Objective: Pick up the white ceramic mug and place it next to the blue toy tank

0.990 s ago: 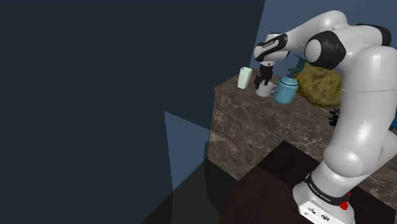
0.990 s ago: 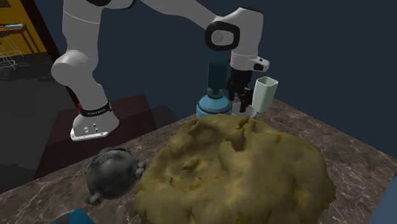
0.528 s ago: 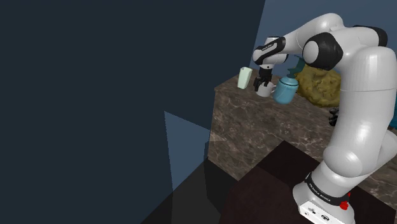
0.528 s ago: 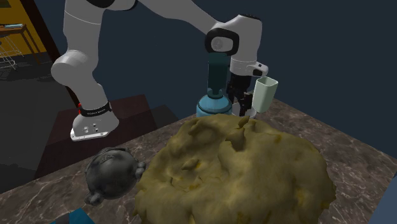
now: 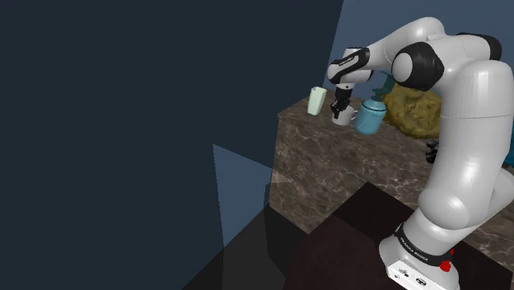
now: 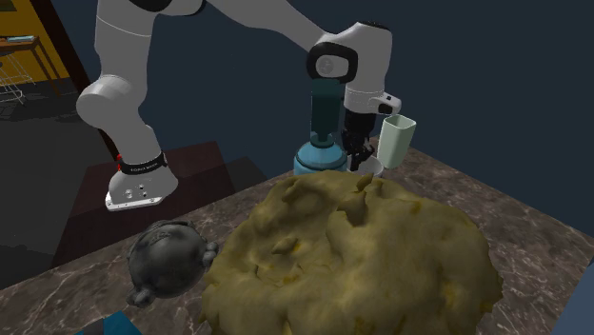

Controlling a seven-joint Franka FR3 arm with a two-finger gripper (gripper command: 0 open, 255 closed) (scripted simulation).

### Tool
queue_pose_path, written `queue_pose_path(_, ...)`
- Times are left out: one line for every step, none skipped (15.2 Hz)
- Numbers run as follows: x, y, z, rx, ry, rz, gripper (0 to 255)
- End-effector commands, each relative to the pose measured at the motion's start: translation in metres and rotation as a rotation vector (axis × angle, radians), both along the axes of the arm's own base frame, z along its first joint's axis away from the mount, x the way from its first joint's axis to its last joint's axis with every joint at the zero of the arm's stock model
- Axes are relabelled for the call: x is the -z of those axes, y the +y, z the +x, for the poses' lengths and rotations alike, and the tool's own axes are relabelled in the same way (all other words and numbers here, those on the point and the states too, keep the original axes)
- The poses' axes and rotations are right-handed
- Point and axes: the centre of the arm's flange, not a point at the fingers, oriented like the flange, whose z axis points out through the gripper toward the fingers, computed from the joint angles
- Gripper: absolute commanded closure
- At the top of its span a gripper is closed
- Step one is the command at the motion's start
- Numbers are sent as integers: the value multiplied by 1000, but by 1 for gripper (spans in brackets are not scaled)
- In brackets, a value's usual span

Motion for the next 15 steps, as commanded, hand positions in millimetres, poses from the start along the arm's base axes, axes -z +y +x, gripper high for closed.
queue_pose_path(0, 0, 0, 0, 0, 0, 255)
queue_pose_path(0, 0, 0, 0, 0, 0, 255)
queue_pose_path(0, 0, 0, 0, 0, 0, 255)
queue_pose_path(0, 0, 0, 0, 0, 0, 255)
queue_pose_path(0, 0, 0, 0, 0, 0, 255)
queue_pose_path(-5, 0, 0, 0, 0, 0, 255)
queue_pose_path(-11, 0, 0, 0, 0, 0, 255)
queue_pose_path(-16, 0, 0, 0, 0, 0, 255)
queue_pose_path(-21, 0, 0, 0, 0, 0, 255)
queue_pose_path(-26, 0, 0, 0, 0, 0, 255)
queue_pose_path(-32, 0, 0, 0, 0, 0, 255)
queue_pose_path(-37, 0, 0, 0, 0, 0, 255)
queue_pose_path(-42, 0, 0, 0, 0, 0, 255)
queue_pose_path(-48, 0, 0, 0, 0, 0, 255)
queue_pose_path(-53, 0, 0, 0, 0, 0, 255)
